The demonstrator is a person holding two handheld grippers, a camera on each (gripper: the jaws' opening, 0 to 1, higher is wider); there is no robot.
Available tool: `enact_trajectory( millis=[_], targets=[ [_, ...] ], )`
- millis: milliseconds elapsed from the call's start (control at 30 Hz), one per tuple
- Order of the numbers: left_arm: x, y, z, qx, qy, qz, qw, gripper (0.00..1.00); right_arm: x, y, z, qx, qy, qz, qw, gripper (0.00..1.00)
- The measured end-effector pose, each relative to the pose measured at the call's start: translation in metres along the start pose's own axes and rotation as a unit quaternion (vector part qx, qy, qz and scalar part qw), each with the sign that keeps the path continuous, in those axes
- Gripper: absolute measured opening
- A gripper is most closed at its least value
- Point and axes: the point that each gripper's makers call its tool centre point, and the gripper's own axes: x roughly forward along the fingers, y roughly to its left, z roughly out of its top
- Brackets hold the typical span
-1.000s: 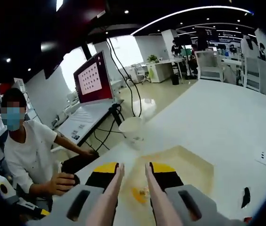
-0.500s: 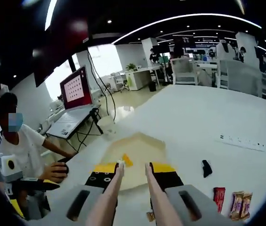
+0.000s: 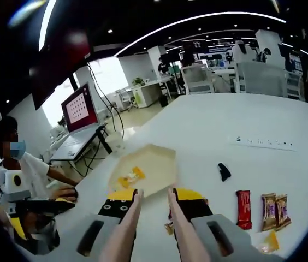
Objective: Place the target food into the container with the food tongs after gripping and lifting it, then release it inside without dropping or visibly crushing the food.
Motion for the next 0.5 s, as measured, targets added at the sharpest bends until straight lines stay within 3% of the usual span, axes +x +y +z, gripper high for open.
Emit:
enact_trajectory(
  millis=[500],
  targets=[
    [-0.016, 0.000, -0.006, -0.014, 0.003, 0.021, 0.9997, 0.99, 0.003, -0.001, -0.012, -0.004, 0.013, 0.008, 0.9999, 0.25]
  ],
)
